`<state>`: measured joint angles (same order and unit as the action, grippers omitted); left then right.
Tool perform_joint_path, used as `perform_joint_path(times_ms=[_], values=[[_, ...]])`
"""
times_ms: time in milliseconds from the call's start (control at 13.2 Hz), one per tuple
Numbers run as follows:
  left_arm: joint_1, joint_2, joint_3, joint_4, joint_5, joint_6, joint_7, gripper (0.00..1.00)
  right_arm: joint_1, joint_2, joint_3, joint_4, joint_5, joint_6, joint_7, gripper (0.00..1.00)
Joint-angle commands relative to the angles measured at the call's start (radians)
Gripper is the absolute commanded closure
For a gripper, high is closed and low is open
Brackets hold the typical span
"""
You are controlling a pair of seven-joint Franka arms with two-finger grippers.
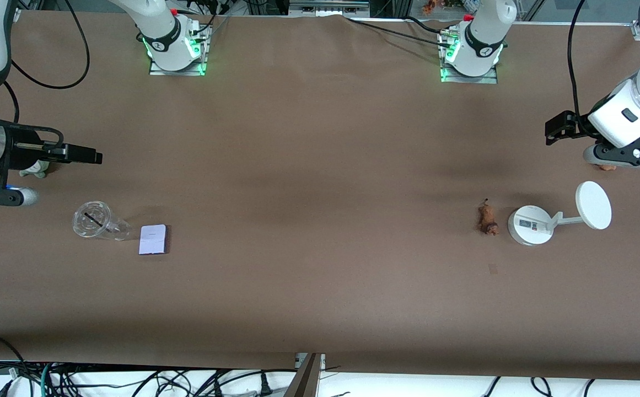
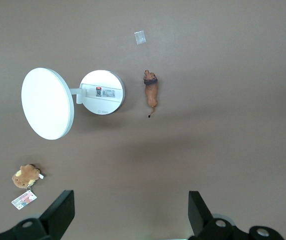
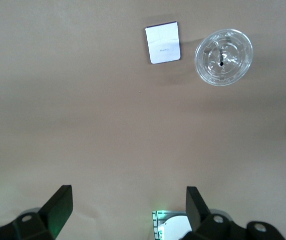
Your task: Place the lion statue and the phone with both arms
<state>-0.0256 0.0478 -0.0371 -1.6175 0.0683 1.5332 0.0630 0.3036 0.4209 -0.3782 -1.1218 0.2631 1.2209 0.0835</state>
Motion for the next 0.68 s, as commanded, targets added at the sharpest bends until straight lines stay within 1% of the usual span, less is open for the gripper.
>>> perform_joint_path(times_ms=[0, 75, 226, 302, 377, 453, 528, 604], values=[[0.006, -0.005, 0.0, 0.013, -0.022, -0.016, 0.001, 0.0, 0.002, -0.002, 0.004, 0.003, -0.021, -0.038, 0.018, 0.0], [0.004, -0.005, -0.001, 0.013, -0.022, -0.016, 0.001, 0.0, 0.002, -0.002, 0.005, 0.003, -0.025, -0.065, 0.019, 0.0], [0.006, -0.005, -0.001, 0.013, -0.022, -0.016, 0.001, 0.0, -0.007, -0.03, 0.013, 0.0, -0.031, -0.077, 0.028, 0.0], [0.006, -0.005, -0.001, 0.013, -0.022, -0.016, 0.001, 0.0, -0.041, -0.052, 0.036, -0.016, -0.038, -0.078, 0.028, 0.0], [0.004, -0.005, -0.001, 0.013, -0.022, -0.016, 0.001, 0.0, -0.11, -0.092, 0.123, -0.07, -0.059, -0.061, 0.032, 0.0], [0.004, -0.005, -0.001, 0.013, -0.022, -0.016, 0.001, 0.0, -0.192, -0.141, 0.227, -0.14, -0.115, -0.017, 0.032, 0.0], [0.004, -0.005, -0.001, 0.015, -0.022, -0.016, 0.001, 0.0, -0.237, -0.19, 0.302, -0.206, -0.181, 0.03, 0.029, 0.0], [0.004, -0.005, -0.001, 0.015, -0.022, -0.016, 0.001, 0.0, -0.253, -0.233, 0.329, -0.272, -0.232, 0.082, 0.021, 0.0]])
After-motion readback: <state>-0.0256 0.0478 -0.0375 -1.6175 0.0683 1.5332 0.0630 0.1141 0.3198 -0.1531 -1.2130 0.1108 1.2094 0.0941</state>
